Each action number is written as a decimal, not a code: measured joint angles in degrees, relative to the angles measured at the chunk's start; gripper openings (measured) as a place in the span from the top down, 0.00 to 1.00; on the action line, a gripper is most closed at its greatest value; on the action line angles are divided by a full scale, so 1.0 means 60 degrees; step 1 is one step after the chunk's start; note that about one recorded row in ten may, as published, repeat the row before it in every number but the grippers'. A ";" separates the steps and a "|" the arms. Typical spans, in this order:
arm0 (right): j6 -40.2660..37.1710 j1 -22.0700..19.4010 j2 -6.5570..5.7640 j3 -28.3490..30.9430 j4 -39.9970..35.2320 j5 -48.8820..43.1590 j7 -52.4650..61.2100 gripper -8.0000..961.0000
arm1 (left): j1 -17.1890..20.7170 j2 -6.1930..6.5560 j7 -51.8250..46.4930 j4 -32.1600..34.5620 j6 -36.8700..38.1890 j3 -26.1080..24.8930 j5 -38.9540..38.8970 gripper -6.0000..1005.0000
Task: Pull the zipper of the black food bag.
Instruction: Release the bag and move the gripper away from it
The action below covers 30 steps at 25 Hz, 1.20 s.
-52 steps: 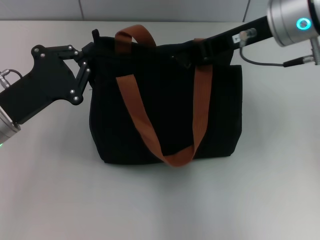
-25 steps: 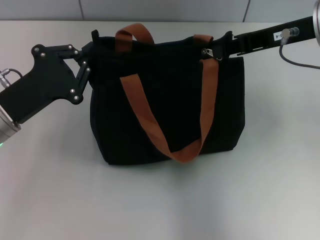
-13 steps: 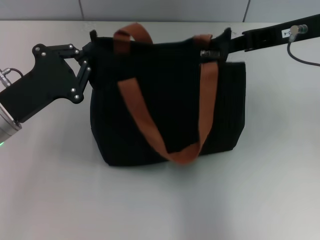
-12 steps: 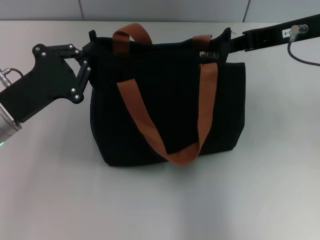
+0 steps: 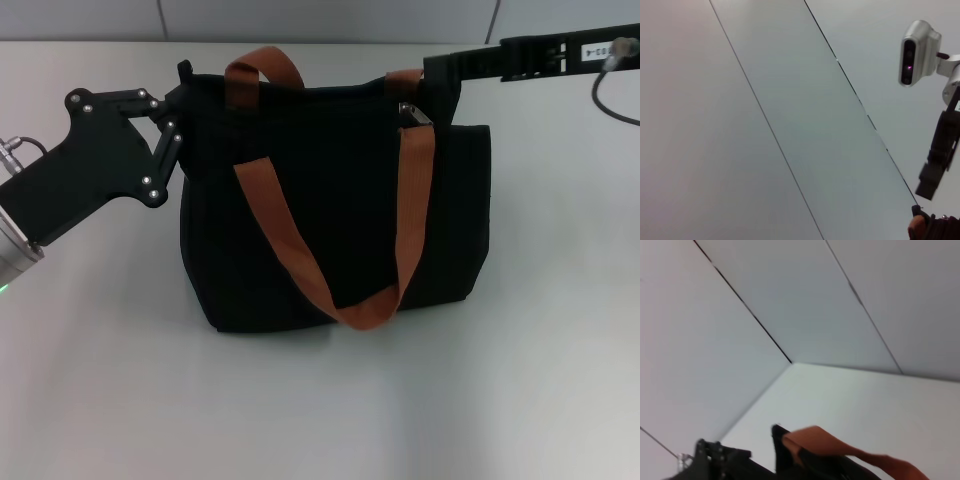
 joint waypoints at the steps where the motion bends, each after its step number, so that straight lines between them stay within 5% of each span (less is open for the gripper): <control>1: -0.0012 -0.0080 0.0000 0.0043 0.0030 0.0213 -0.0189 0.73 | -0.0001 0.0000 -0.0015 0.0000 0.0000 0.0004 0.0000 0.94; 5: -0.0321 -0.0350 -0.0008 0.0302 0.0483 0.1305 -0.1405 0.55 | 0.0001 0.0000 -0.0028 0.0000 0.0001 0.0030 0.0000 0.94; 11: -0.2102 -0.0878 -0.0050 0.1160 0.2378 0.3394 -0.5704 0.32 | 0.0017 0.0001 -0.0042 -0.0011 -0.0013 0.0039 -0.0001 0.94; 17: -0.3911 -0.1170 -0.0459 0.1513 0.5031 0.3427 -1.0077 0.24 | 0.0078 0.0003 -0.0074 -0.0015 -0.0244 0.0006 0.0000 0.94; 21: -0.4128 -0.1234 -0.0535 0.1469 0.5770 0.2916 -1.1425 0.19 | 0.0089 0.0008 -0.0134 -0.0015 -0.0279 0.0002 0.0000 0.94; 30: -0.2968 -0.1296 -0.0003 0.1463 0.6847 0.0742 -1.3547 0.19 | 0.0125 0.0003 -0.0162 -0.0053 -0.0281 0.0008 0.0000 0.93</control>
